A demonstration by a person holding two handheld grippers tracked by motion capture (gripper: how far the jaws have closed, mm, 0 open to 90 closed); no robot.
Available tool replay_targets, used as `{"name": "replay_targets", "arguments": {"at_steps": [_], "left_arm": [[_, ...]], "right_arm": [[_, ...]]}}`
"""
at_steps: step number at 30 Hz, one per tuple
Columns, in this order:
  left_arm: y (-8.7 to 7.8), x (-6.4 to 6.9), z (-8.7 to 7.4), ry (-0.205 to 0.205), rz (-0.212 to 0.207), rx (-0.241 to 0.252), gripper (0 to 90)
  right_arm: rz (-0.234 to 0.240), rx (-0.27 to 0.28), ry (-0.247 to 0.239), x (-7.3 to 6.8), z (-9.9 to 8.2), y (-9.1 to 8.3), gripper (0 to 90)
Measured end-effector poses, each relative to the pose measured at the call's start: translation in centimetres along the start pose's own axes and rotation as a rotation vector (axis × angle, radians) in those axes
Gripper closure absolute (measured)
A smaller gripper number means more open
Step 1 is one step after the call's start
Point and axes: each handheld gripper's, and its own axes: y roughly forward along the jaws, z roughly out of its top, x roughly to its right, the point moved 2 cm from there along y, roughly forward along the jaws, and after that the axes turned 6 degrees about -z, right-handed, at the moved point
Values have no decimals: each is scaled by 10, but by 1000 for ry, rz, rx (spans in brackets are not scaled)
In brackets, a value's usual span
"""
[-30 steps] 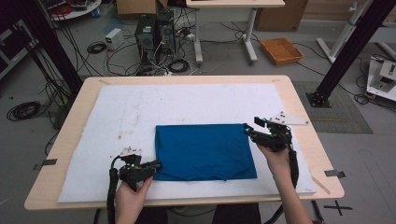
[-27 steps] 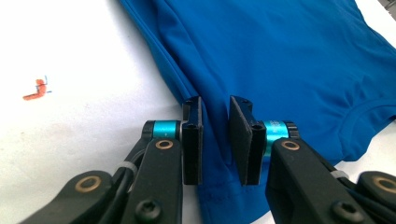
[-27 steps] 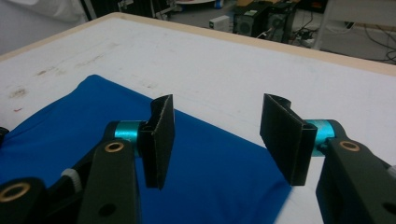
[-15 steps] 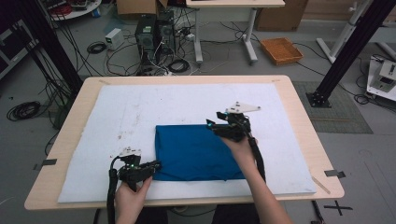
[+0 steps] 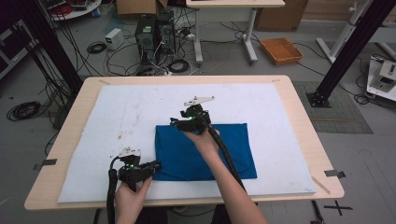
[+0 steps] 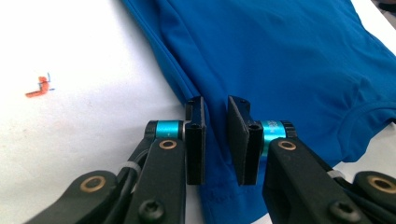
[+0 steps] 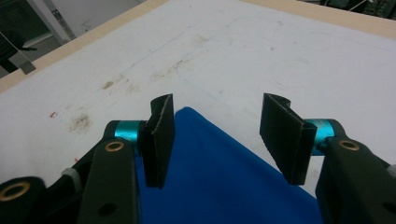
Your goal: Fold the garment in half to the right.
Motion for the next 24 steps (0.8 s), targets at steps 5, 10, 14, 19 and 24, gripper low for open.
{"name": "replay_targets", "arguments": {"at_steps": [5,10,14,19,24], "left_arm": [[0,0,0,-2,-2,1,770],[0,-1,0,-11,-5,2,771],[0,-1,0,-11,-6,3,771],[0,-1,0,-11,-3,5,771],[-1,-1,0,-13,-7,3,771]], "right_arm": [[15,-32,-6,-10,2,22,456],[19,-52,-7,-17,7,38,496],[12,-70,-35,-22,13,48,551],[-15,-128,-78,-30,10,65,584],[-43,-158,-82,-33,8,82,608]]}}
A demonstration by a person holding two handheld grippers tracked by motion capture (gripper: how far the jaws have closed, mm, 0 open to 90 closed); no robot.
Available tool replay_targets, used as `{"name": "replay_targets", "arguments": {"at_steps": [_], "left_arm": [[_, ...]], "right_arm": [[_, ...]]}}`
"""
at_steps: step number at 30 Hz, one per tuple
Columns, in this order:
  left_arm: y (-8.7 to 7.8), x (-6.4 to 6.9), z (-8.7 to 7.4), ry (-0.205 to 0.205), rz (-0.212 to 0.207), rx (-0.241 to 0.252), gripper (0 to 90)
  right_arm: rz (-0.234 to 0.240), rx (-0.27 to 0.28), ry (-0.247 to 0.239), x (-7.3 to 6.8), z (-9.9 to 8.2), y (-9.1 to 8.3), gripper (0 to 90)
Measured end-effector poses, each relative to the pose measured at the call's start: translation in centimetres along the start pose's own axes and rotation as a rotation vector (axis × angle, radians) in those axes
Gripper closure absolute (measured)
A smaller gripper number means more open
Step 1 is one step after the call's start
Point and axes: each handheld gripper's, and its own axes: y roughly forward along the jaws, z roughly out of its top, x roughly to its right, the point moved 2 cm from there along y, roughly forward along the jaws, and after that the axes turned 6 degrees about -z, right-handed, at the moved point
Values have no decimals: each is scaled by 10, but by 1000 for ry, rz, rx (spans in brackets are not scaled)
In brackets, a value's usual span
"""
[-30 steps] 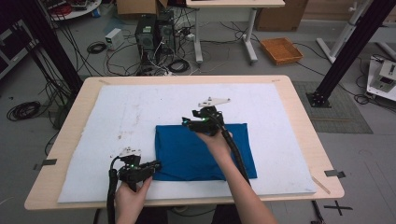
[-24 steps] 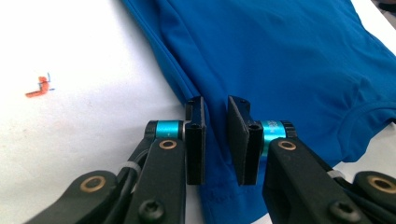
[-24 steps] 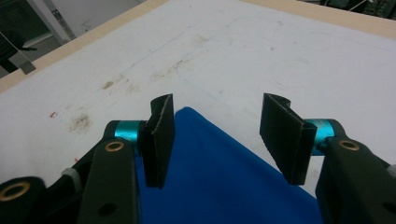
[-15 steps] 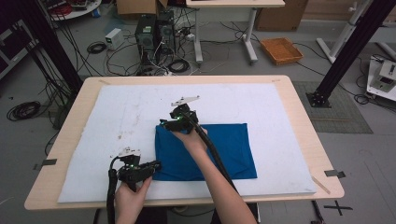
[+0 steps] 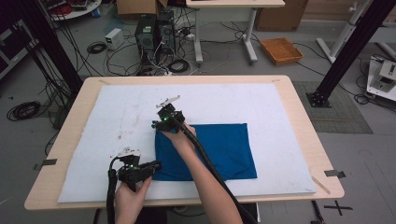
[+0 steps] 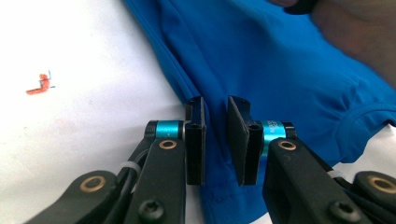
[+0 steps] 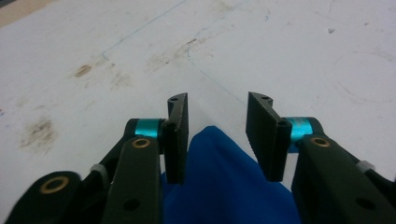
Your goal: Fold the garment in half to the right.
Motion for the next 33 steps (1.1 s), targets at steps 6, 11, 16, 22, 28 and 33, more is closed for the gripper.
{"name": "replay_targets", "arguments": {"at_steps": [6,11,16,22,28,33], "left_arm": [[0,-1,0,-4,-3,0,771],[0,0,0,-3,-3,-2,770],[0,0,0,-2,-3,-3,771],[-1,0,0,-2,3,-2,786],[-3,2,-1,2,-3,0,835],[-7,8,2,16,-19,15,846]], "right_arm": [[-30,-36,5,1,4,14,631],[-49,-76,6,0,1,25,649],[-76,-92,-47,-7,0,32,700],[-68,-89,-76,-8,1,32,879],[-48,-48,-61,-7,6,21,894],[-9,8,-29,1,15,0,894]]}}
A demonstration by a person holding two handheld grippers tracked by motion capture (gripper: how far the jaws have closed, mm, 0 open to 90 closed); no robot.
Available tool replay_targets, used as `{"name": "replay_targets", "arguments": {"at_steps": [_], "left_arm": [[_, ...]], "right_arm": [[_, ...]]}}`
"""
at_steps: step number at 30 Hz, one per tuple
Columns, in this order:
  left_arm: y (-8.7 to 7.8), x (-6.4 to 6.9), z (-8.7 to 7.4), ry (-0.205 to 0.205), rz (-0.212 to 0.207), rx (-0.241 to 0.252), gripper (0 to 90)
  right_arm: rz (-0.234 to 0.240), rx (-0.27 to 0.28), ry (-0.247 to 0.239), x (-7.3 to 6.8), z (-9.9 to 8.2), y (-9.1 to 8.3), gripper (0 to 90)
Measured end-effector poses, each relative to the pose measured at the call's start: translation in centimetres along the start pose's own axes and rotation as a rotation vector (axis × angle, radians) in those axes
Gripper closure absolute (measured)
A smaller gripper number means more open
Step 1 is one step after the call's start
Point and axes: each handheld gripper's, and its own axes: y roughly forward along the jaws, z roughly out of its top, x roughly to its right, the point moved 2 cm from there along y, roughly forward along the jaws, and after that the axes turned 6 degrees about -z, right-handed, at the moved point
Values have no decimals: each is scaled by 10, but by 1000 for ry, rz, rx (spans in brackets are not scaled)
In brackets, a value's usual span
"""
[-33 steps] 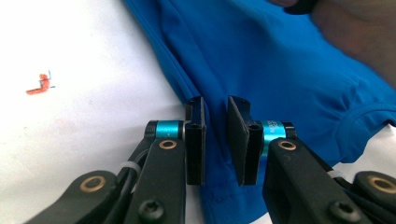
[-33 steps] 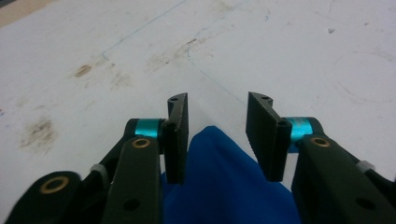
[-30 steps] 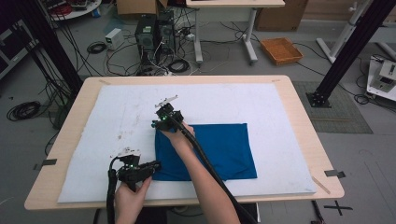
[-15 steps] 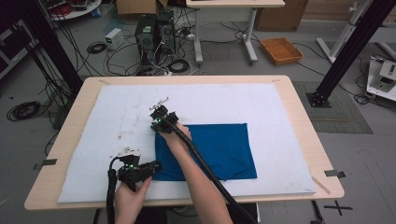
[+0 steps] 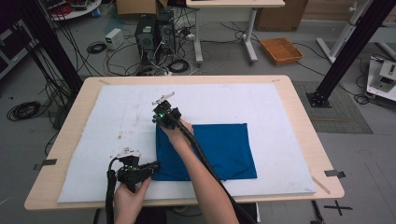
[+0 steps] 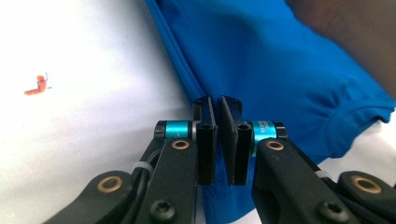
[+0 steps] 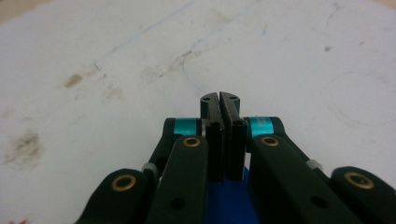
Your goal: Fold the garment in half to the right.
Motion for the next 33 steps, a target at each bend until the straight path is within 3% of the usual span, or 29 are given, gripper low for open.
{"name": "replay_targets", "arguments": {"at_steps": [6,13,22,33], "left_arm": [[-7,15,11,24,-46,33,848],[-2,50,27,60,-123,61,848],[41,98,37,101,-240,42,849],[101,138,37,108,-312,-8,849]], "right_arm": [[34,63,12,15,6,-32,894],[52,107,36,43,2,-69,894],[52,139,62,90,-20,-116,894],[-13,112,81,146,-62,-156,894]]}}
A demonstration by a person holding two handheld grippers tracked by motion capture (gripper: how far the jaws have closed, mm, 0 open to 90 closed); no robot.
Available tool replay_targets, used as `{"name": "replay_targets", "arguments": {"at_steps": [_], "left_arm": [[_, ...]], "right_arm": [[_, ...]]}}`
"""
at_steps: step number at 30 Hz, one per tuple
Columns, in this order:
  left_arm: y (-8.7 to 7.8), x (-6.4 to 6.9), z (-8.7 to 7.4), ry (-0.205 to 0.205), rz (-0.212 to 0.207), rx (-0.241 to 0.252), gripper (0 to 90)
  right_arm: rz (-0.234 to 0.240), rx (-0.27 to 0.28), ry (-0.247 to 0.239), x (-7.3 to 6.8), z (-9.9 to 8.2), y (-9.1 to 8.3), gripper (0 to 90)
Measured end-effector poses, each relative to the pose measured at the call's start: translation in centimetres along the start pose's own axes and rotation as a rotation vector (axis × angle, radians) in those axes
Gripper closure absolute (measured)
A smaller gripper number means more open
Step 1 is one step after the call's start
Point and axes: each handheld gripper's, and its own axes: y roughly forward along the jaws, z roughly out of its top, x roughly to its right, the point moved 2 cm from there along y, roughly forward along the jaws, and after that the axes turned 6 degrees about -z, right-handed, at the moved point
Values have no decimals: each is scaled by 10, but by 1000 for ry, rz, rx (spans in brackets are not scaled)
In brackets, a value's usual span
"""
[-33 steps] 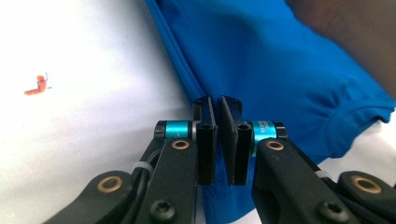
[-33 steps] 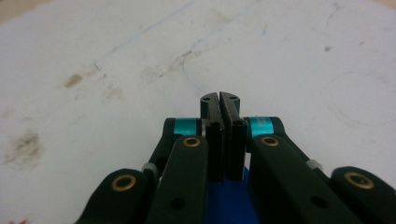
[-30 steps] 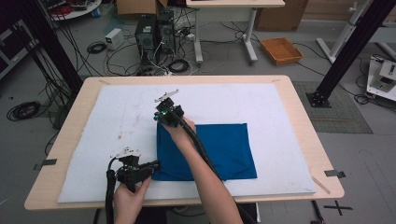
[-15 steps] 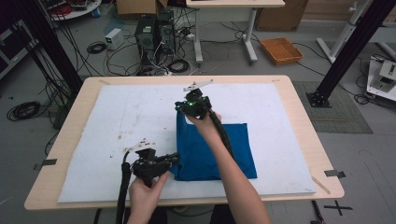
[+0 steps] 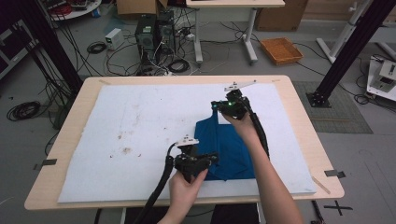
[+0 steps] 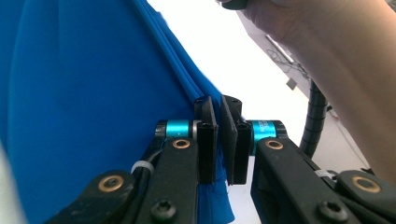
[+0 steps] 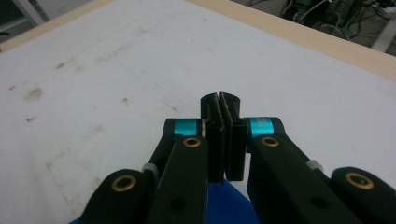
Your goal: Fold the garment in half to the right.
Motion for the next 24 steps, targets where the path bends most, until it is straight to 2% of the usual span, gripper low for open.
{"name": "replay_targets", "arguments": {"at_steps": [8,13,16,18,20,21,24], "left_arm": [[46,13,0,5,-24,-36,849],[71,16,-1,-5,-29,-58,849],[85,19,-3,7,-28,-71,848],[91,18,-5,11,-39,-73,838],[94,18,-5,5,-74,-59,735],[94,19,-6,7,-79,-49,667],[90,21,-5,46,-97,-35,580]], "right_arm": [[-68,-40,-1,31,-25,-14,895],[-126,-83,-18,46,-38,-15,894],[-160,-107,-24,53,-47,-14,894],[-197,-143,-40,57,-52,-12,894],[-224,-164,-38,61,-56,-12,892],[-243,-154,-32,62,-58,-12,889],[-290,-159,6,69,-65,-14,870]]}}
